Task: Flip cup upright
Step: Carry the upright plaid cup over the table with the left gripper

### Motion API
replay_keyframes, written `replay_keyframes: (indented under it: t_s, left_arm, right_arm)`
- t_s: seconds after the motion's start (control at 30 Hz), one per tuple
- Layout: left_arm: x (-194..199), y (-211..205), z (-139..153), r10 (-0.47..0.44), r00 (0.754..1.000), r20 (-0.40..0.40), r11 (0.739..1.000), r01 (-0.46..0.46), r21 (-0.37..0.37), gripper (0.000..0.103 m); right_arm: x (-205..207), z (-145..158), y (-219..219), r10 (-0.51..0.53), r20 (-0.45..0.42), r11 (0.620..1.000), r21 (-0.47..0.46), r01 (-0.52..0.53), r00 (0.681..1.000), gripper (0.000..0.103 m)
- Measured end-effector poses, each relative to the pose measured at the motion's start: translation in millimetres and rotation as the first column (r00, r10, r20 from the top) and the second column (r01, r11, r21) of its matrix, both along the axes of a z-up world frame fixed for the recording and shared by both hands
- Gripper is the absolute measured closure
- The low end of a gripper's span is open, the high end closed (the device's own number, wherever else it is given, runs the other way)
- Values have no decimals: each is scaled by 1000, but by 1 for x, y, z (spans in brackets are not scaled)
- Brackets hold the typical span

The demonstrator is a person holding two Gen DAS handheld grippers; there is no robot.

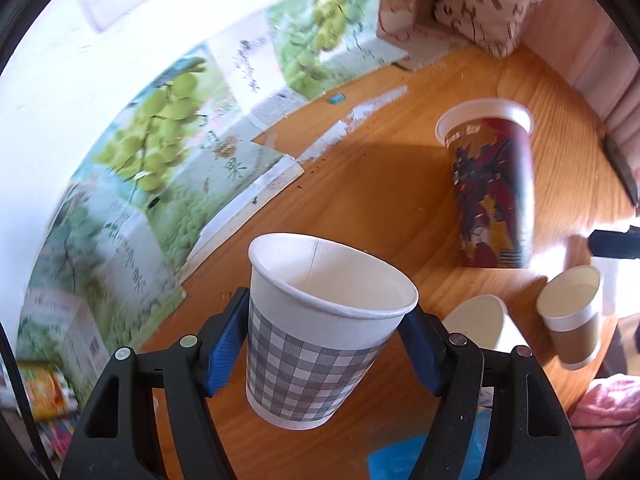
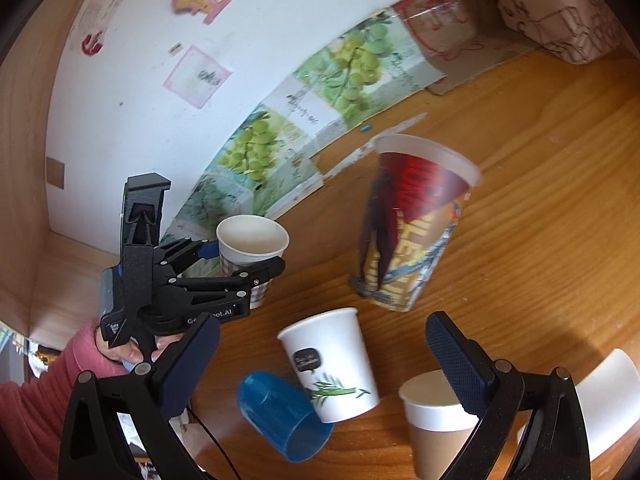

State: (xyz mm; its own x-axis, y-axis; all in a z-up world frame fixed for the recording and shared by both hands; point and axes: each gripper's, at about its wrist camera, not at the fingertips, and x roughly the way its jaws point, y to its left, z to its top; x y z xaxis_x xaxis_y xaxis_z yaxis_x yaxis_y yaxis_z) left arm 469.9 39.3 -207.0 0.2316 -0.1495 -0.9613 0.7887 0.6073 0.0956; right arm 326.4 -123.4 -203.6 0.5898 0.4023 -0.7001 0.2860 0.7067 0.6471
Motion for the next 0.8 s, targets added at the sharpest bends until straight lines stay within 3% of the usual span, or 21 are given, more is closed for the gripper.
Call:
replay_keyframes:
  t_s: [0.33,0.47,0.57,0.8]
  left_arm:
    - [-50,18,48,157,983,98,986,-150,-70,29]
    - [-73,36,64,241,969,50,964,-233,-128,29]
    - [-92,49,72,283,956,72,952,-271,-143,29]
    - [-133,83,85,404,914,-38,878,-399,-264,29]
  right_arm:
    - [-1,35,23,68,58,997,-33,-66,996,0]
    - [-13,51,30,76,81,996,-54,-72,994,0]
    - [-26,65,38,97,94,991,-104,-87,991,0]
    - [-68,80,57,119,78,976,-191,-102,990,0]
